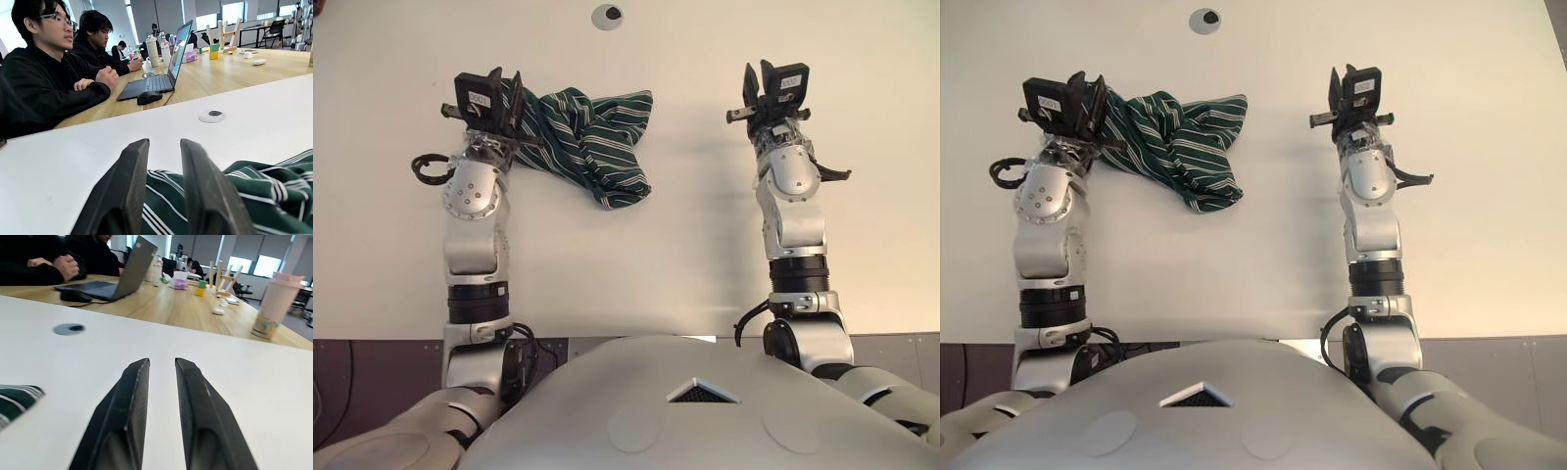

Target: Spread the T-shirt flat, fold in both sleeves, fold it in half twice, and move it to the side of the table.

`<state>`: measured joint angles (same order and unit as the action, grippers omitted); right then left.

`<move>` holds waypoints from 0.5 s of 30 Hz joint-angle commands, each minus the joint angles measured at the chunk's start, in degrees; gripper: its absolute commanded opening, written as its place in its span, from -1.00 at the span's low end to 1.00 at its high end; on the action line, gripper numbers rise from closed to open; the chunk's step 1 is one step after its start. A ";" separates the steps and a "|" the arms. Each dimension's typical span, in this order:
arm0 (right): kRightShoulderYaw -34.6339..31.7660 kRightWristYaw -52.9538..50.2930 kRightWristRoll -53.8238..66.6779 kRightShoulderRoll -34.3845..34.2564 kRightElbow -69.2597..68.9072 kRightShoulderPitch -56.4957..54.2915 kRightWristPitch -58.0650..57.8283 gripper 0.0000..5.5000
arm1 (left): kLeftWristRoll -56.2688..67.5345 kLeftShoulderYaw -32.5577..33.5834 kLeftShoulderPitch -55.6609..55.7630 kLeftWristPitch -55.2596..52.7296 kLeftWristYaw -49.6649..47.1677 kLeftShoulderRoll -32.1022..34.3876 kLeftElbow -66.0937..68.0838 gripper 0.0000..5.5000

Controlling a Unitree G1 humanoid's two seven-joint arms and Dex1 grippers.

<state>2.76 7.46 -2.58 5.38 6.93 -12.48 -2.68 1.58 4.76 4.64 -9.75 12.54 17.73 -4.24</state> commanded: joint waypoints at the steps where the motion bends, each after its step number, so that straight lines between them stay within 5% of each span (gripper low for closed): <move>1: 4.29 5.13 1.57 -0.12 -6.42 1.62 -1.76 -0.66 | -0.45 0.26 4.10 3.32 7.78 7.90 5.66 -0.59; 15: 18.92 24.69 8.07 3.40 -19.92 0.32 -25.24 -0.66 | -5.36 -11.79 22.56 17.99 39.93 24.15 28.78 -0.59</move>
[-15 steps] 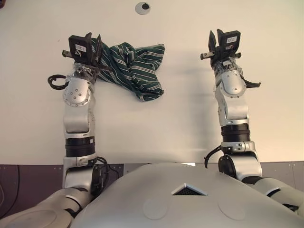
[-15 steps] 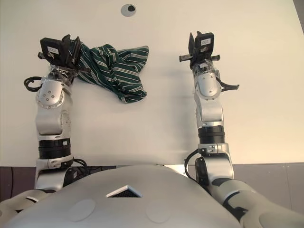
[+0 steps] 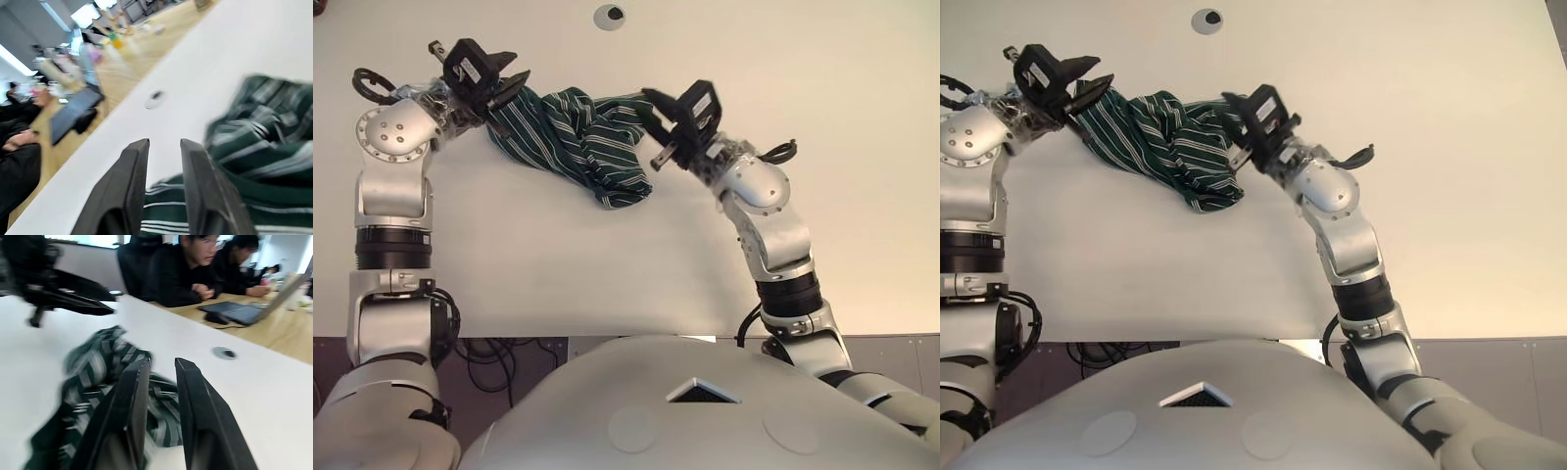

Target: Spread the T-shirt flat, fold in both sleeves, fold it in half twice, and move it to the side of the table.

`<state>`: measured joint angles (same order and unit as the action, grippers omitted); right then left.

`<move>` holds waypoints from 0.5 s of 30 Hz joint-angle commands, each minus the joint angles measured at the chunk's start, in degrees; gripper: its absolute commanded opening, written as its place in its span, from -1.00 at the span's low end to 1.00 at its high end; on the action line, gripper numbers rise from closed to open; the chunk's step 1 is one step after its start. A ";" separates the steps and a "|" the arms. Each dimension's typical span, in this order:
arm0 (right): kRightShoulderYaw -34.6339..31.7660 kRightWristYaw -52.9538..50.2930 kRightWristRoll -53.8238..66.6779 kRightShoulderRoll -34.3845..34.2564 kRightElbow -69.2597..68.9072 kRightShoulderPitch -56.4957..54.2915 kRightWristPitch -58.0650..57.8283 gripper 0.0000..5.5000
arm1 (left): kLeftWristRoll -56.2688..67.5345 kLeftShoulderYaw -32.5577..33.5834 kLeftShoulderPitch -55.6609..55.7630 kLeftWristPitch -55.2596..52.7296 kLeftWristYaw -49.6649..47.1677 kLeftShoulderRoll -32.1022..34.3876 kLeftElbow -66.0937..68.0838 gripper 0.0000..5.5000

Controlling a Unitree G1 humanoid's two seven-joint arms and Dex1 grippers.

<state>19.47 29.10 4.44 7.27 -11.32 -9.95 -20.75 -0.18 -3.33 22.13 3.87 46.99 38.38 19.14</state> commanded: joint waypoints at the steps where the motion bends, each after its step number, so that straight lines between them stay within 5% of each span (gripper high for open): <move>1: 3.00 4.15 1.86 1.98 -2.10 -2.79 -10.54 -0.66 | -5.01 -5.11 7.28 6.09 7.43 4.40 7.77 -0.59; 8: 6.89 9.72 5.15 4.55 -5.56 -5.90 -25.35 -0.66 | -11.19 -12.48 20.25 13.51 20.36 6.73 23.27 -0.59; 15: 8.98 9.63 6.33 5.50 -7.99 -5.75 -31.34 -0.66 | -17.20 -16.64 29.11 20.86 21.09 5.16 37.92 -0.59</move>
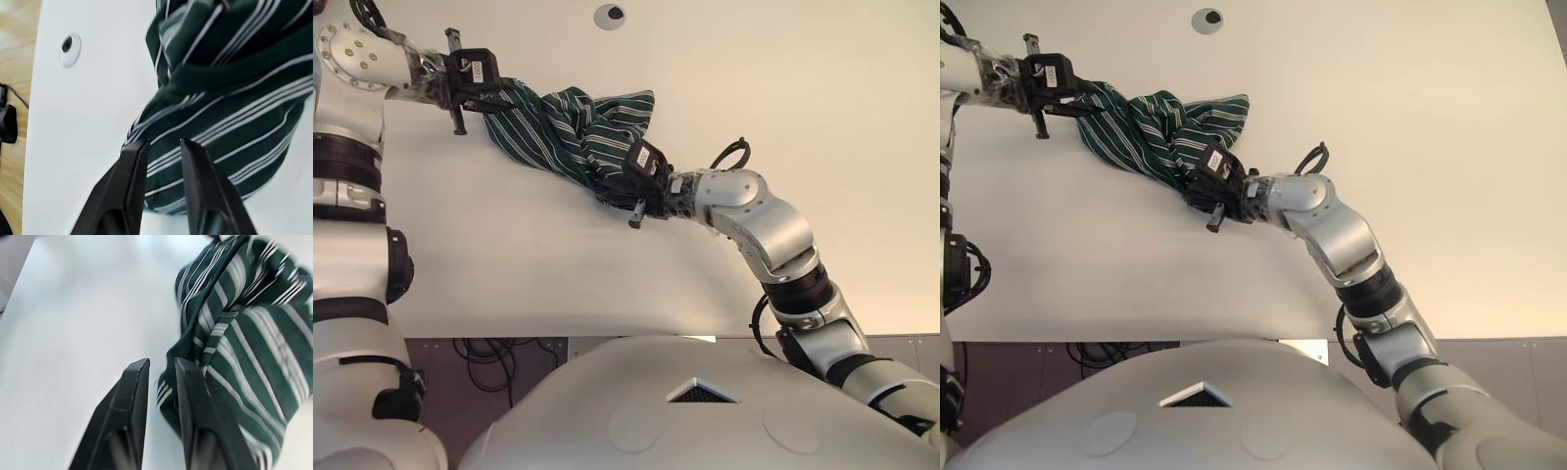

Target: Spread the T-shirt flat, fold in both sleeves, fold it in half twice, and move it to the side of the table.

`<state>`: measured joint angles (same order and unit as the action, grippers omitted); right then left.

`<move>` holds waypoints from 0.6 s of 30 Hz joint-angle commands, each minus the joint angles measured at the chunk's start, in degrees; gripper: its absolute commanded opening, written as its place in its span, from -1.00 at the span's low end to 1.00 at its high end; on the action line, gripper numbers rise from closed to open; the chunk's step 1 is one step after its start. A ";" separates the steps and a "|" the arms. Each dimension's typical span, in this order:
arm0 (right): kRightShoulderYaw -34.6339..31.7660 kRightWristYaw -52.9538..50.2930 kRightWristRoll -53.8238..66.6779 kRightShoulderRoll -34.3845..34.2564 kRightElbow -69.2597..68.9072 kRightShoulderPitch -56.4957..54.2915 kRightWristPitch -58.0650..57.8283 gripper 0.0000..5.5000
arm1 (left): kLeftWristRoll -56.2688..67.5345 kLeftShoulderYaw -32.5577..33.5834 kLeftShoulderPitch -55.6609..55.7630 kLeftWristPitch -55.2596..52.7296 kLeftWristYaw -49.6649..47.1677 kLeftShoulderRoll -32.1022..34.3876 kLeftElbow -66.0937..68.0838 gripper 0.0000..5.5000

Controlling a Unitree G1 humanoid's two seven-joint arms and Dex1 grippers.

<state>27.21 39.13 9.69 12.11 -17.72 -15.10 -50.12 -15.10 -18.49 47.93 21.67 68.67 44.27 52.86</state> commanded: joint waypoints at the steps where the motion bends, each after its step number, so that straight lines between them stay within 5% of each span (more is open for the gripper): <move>1: 1.51 -0.56 0.98 0.82 -1.91 -0.55 -2.46 -0.66 | -2.61 -1.67 3.89 3.87 -0.59 -1.17 5.23 -0.59; 18: 7.10 -6.43 -1.33 1.39 1.40 -1.44 -5.90 -0.66 | -5.08 -2.36 7.61 8.07 -1.62 -5.06 12.89 -0.59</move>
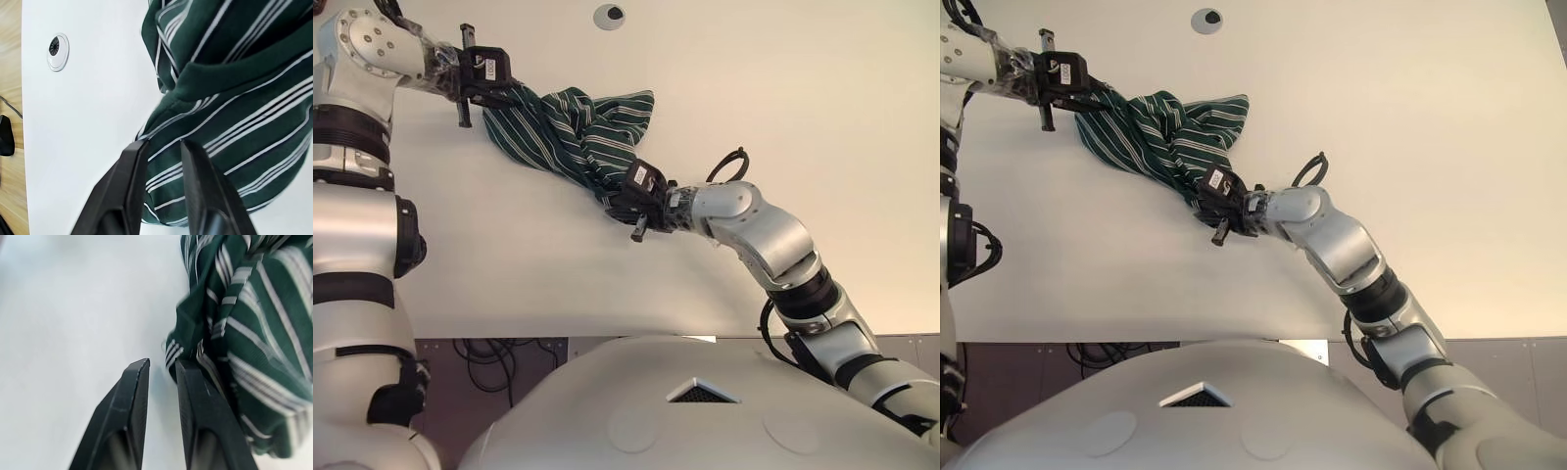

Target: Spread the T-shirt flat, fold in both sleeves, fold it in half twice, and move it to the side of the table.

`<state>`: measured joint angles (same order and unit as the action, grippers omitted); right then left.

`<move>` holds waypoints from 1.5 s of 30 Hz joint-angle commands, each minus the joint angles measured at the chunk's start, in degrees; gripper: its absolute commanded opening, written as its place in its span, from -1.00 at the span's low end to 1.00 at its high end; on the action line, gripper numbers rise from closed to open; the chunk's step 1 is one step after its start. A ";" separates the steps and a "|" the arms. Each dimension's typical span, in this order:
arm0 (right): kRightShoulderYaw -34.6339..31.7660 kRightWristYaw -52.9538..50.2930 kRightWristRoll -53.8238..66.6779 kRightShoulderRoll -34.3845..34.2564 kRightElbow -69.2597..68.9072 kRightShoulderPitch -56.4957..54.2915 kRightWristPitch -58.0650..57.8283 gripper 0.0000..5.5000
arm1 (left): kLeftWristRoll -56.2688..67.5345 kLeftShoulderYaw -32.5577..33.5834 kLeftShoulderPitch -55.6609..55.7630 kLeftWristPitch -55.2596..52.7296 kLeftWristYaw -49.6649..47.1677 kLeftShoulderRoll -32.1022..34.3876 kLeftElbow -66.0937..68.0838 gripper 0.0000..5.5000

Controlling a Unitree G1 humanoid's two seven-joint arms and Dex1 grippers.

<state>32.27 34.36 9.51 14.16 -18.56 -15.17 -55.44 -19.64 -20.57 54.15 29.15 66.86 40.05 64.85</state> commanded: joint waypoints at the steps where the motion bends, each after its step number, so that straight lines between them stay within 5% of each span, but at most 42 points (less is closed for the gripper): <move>1: 2.53 -1.92 -1.37 -0.92 2.71 -1.44 -0.51 -0.66 | -0.77 -0.41 1.47 0.78 -0.01 -1.03 1.11 -0.59; 6: 3.52 -3.90 -1.89 -1.87 3.26 -1.74 -0.49 -0.66 | -1.79 -0.52 3.35 1.53 -1.42 -1.74 2.39 -0.59; 18: 3.44 -7.73 -2.67 -3.05 3.65 -1.27 -0.67 -0.08 | -1.74 0.22 4.80 1.71 -1.59 -2.42 3.86 -0.59; 34: 3.22 -9.01 -2.37 -3.88 3.33 -0.98 -0.72 -0.99 | 0.51 1.94 3.96 -0.28 0.78 -2.98 4.21 -0.59; 42: 3.43 -9.15 -2.08 -4.18 2.38 -0.79 -0.97 -1.00 | 0.22 1.54 3.07 -0.66 1.56 -2.72 4.85 -0.99; 45: 3.41 -9.11 -1.89 -4.10 2.21 -0.84 -0.99 -1.00 | -0.14 1.13 2.38 -0.59 2.31 -2.40 4.80 -0.99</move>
<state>35.94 25.45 7.17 11.45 -15.55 -15.94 -55.84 -19.11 -18.97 57.38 28.87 68.31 37.29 69.31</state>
